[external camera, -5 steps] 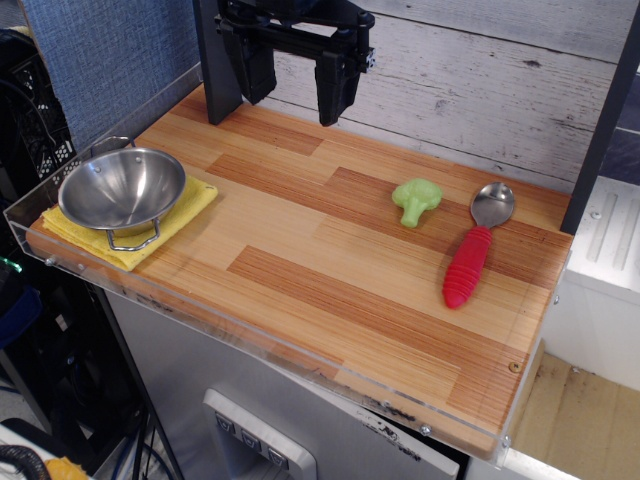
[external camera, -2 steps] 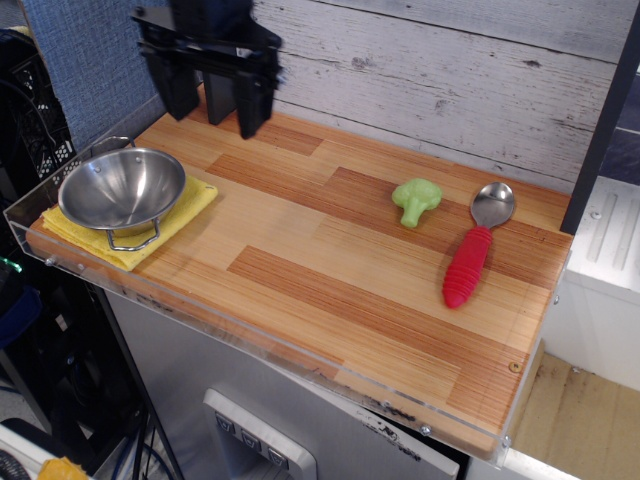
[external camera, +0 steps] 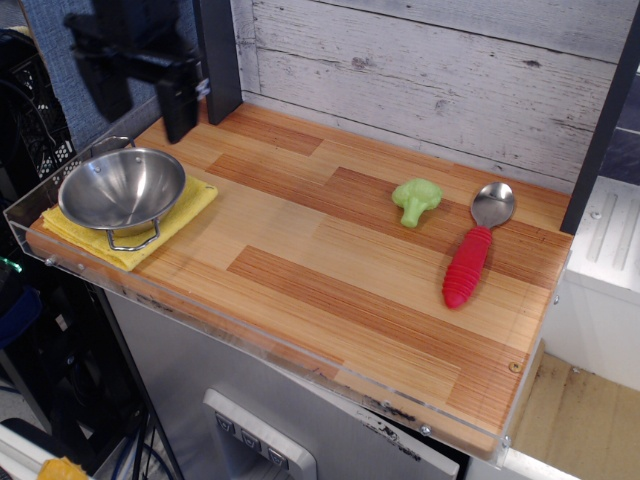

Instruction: Take the wok off the cloth and put it to the right.

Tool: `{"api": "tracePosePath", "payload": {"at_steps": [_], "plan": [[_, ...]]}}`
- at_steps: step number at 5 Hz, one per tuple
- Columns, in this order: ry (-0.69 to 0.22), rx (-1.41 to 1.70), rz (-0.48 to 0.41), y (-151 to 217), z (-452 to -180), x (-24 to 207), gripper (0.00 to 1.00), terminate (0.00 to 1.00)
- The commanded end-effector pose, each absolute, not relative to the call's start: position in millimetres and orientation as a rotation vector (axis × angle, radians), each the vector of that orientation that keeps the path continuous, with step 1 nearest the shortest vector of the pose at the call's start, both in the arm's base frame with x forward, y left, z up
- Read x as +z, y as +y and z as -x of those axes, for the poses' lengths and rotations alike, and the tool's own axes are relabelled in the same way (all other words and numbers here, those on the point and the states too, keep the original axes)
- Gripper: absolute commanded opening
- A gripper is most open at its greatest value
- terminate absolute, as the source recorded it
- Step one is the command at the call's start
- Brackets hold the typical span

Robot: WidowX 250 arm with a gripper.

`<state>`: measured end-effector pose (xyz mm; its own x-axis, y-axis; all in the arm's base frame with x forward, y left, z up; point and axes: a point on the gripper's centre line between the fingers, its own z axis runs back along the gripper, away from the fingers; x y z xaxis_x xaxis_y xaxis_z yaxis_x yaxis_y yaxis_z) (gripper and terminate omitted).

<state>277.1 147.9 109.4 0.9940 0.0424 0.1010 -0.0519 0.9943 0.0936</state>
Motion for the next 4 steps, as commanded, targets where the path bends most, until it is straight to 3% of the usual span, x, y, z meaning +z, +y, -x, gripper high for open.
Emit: {"api": "tracePosePath", "payload": {"at_steps": [1, 3, 4], "plan": [[-0.070, 0.072, -0.085, 159.2, -287.5, 73.5, 1.00, 0.00], [-0.029, 0.071, 0.018, 135.6, -296.7, 35.6, 1.00, 0.00], [-0.017, 0.047, 0.014, 127.1, -299.4, 28.5, 1.00, 0.00]]}}
